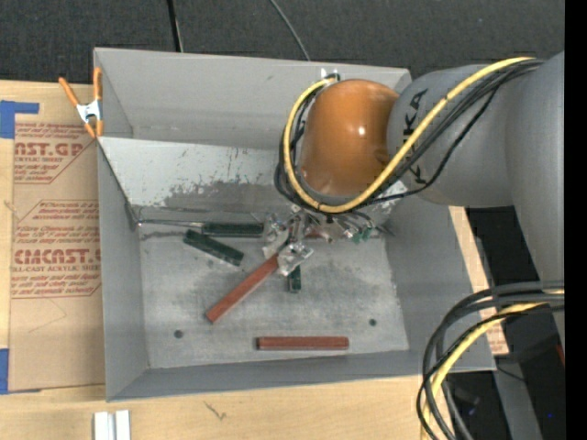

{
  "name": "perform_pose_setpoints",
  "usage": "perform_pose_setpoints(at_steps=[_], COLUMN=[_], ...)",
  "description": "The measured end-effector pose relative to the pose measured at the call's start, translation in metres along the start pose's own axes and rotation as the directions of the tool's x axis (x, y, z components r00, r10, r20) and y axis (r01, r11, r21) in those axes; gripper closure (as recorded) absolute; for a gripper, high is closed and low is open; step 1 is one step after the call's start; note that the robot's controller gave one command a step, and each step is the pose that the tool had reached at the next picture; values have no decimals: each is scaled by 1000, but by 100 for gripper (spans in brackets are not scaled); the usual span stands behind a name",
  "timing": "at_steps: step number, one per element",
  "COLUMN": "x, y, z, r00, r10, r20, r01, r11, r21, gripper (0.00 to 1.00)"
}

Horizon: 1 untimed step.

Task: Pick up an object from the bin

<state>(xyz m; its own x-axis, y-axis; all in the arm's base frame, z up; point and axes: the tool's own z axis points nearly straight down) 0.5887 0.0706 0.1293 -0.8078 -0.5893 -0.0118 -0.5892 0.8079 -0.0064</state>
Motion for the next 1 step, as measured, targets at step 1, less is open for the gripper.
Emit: perform_pose_setpoints(at_steps=[1], x=[1], y=[13], z=[-78], r00=[985], r10=[-175], r20=[-7], r01=[175], r11=[985], r21=[-8], gripper=[100])
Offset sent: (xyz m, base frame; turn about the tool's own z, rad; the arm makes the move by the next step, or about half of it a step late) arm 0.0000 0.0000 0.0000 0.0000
